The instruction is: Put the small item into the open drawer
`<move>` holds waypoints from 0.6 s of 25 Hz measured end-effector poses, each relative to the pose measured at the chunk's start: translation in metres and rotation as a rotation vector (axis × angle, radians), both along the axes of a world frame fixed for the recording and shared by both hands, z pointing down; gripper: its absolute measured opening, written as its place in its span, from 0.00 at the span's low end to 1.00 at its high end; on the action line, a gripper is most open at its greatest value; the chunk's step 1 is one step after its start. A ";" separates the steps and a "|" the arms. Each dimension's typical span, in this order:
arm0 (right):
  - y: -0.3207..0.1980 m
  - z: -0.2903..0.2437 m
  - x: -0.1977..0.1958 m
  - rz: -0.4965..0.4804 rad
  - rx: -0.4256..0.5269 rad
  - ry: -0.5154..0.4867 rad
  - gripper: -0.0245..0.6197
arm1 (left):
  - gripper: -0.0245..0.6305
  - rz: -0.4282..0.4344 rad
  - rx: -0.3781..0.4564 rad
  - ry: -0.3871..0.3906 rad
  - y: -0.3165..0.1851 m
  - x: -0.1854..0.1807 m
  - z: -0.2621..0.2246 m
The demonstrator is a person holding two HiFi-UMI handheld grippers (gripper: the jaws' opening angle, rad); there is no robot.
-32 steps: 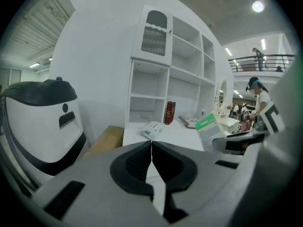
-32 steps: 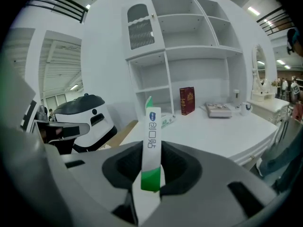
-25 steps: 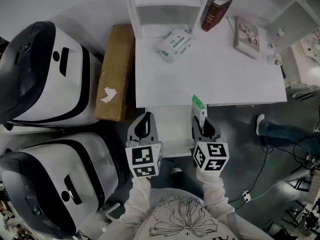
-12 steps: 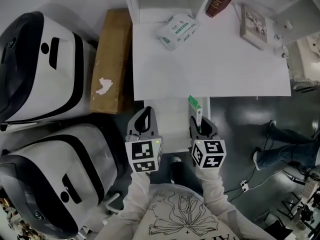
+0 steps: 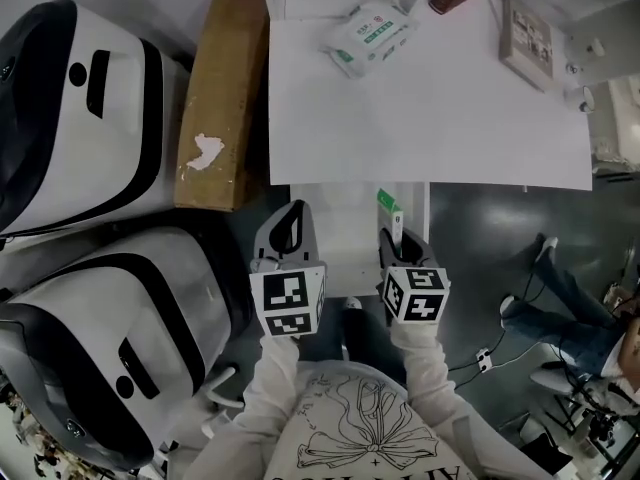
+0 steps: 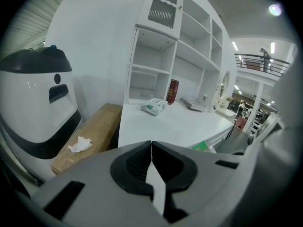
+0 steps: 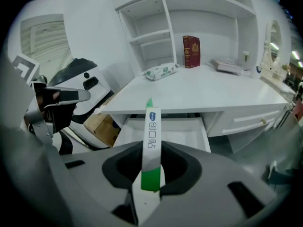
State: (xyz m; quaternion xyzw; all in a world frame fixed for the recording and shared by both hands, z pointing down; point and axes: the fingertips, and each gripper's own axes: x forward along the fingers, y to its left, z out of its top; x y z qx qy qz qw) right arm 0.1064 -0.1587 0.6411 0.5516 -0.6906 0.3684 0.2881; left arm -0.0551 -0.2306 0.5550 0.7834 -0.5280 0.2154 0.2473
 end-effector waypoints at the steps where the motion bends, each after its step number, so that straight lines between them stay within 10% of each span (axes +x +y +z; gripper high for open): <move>1: 0.000 0.005 0.000 -0.003 -0.018 0.002 0.18 | 0.05 -0.004 -0.005 0.001 0.000 -0.001 0.003; 15: -0.026 0.091 -0.011 -0.050 -0.198 0.014 0.18 | 0.05 -0.020 -0.023 -0.004 -0.008 -0.008 0.019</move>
